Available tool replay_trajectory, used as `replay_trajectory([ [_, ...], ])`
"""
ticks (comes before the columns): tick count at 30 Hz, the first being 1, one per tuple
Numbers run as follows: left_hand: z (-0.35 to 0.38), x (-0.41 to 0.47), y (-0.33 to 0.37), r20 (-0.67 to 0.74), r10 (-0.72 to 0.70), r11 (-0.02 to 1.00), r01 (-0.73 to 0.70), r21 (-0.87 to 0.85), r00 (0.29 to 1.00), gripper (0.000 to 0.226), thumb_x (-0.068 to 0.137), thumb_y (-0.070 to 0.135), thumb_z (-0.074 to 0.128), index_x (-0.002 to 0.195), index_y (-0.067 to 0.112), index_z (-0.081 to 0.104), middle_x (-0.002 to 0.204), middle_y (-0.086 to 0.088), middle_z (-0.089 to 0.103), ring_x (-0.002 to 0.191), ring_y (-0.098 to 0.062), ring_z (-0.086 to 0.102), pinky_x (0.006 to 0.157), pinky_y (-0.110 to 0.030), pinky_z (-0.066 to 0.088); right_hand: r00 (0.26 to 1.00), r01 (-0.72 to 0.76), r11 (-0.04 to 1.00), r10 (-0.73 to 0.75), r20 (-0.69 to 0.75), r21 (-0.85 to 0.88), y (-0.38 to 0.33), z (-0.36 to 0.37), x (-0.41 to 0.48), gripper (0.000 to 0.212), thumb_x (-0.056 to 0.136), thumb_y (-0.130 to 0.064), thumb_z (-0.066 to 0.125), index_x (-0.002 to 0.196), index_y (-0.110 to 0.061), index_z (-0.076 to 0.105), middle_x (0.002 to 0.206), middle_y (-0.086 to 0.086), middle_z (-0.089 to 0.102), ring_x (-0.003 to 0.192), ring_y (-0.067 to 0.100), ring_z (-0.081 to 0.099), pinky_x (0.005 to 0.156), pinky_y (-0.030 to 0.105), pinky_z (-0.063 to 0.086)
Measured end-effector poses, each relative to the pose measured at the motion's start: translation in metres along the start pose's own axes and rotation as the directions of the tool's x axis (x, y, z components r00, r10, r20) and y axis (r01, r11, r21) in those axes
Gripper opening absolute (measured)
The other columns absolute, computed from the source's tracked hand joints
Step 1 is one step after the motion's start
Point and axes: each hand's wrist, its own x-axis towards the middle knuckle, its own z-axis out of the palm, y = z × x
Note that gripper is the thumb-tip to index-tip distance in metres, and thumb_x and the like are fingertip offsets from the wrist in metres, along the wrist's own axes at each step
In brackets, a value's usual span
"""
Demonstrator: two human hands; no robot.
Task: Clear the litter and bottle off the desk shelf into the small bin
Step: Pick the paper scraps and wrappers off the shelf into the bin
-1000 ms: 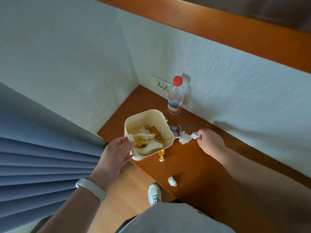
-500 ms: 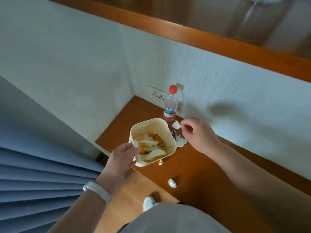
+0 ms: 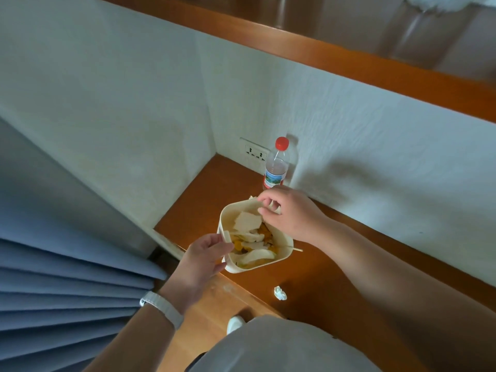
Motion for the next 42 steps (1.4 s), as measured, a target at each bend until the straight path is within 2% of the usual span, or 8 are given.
replay_trajectory([
  [7,-0.007,0.015,0.004,-0.048,-0.026,0.999,0.025,-0.026,0.999,0.018,0.096,0.021,0.068,0.113,0.014,0.070,0.115,-0.007,0.077,0.117,-0.023,0.069,0.107,-0.047,0.053,0.979,-0.190,0.980,0.186,-0.081,-0.050,0.060,0.001,-0.004,0.019,0.092,-0.025,0.062,0.110,-0.019,0.065,0.093,-0.013,0.056,0.081,0.009,0.056,0.071,0.028,0.051],
  [12,-0.006,0.022,0.009,-0.103,-0.052,0.998,0.049,-0.033,0.993,0.016,0.096,0.017,0.068,0.112,0.013,0.069,0.116,-0.011,0.075,0.115,-0.025,0.068,0.108,-0.048,0.052,0.925,-0.362,0.906,0.379,0.040,-0.220,0.125,0.034,-0.008,0.033,0.092,-0.030,0.059,0.124,-0.021,0.059,0.118,-0.002,0.060,0.097,0.015,0.060,0.075,0.024,0.048],
  [18,-0.003,0.023,0.015,-0.135,-0.060,0.997,0.053,-0.056,0.989,0.015,0.098,0.015,0.064,0.112,0.011,0.069,0.114,-0.011,0.075,0.112,-0.024,0.069,0.106,-0.045,0.052,0.933,-0.307,0.898,0.350,0.089,-0.316,0.155,0.076,-0.013,0.038,0.089,-0.040,0.063,0.123,-0.023,0.058,0.115,-0.002,0.057,0.095,0.014,0.059,0.078,0.026,0.052],
  [22,-0.003,0.021,0.016,-0.161,-0.063,0.996,0.051,-0.078,0.985,0.017,0.099,0.015,0.063,0.113,0.010,0.069,0.112,-0.011,0.075,0.110,-0.023,0.069,0.104,-0.044,0.053,0.940,-0.275,0.908,0.323,0.109,-0.317,0.158,0.091,-0.012,0.030,0.088,-0.032,0.065,0.116,-0.023,0.063,0.105,-0.003,0.058,0.089,0.012,0.057,0.074,0.026,0.053],
  [29,-0.005,0.017,0.017,-0.161,-0.045,0.996,0.032,-0.080,0.986,0.015,0.100,0.015,0.062,0.112,0.011,0.068,0.114,-0.010,0.075,0.113,-0.024,0.068,0.105,-0.045,0.052,0.926,-0.311,0.895,0.361,0.109,-0.319,0.152,0.091,-0.017,0.022,0.093,-0.021,0.057,0.113,-0.019,0.064,0.102,-0.003,0.062,0.076,0.010,0.052,0.063,0.022,0.041],
  [32,-0.006,0.013,0.015,-0.143,-0.028,0.998,0.019,-0.064,0.989,0.015,0.100,0.016,0.062,0.112,0.011,0.068,0.114,-0.011,0.074,0.113,-0.024,0.067,0.107,-0.046,0.051,0.909,-0.364,0.869,0.409,0.073,-0.336,0.146,0.083,-0.025,0.023,0.095,-0.028,0.057,0.117,-0.021,0.062,0.105,-0.004,0.064,0.079,0.008,0.055,0.066,0.020,0.047],
  [38,-0.009,0.006,0.006,-0.098,0.016,0.998,-0.021,-0.053,0.995,0.016,0.098,0.019,0.066,0.112,0.013,0.070,0.117,-0.010,0.076,0.117,-0.026,0.067,0.109,-0.049,0.051,0.875,-0.473,0.846,0.483,-0.021,-0.247,0.127,0.056,-0.038,0.018,0.095,-0.027,0.056,0.111,-0.020,0.062,0.095,-0.009,0.058,0.078,0.009,0.056,0.066,0.019,0.046],
  [42,-0.012,0.002,0.001,-0.074,0.027,0.999,-0.030,-0.036,0.997,0.021,0.095,0.023,0.069,0.114,0.015,0.070,0.119,-0.008,0.075,0.119,-0.025,0.067,0.107,-0.048,0.053,0.891,-0.454,0.881,0.447,-0.078,-0.136,0.095,0.035,-0.038,0.010,0.092,-0.022,0.060,0.102,-0.020,0.063,0.093,-0.004,0.062,0.078,0.011,0.059,0.068,0.025,0.051],
])
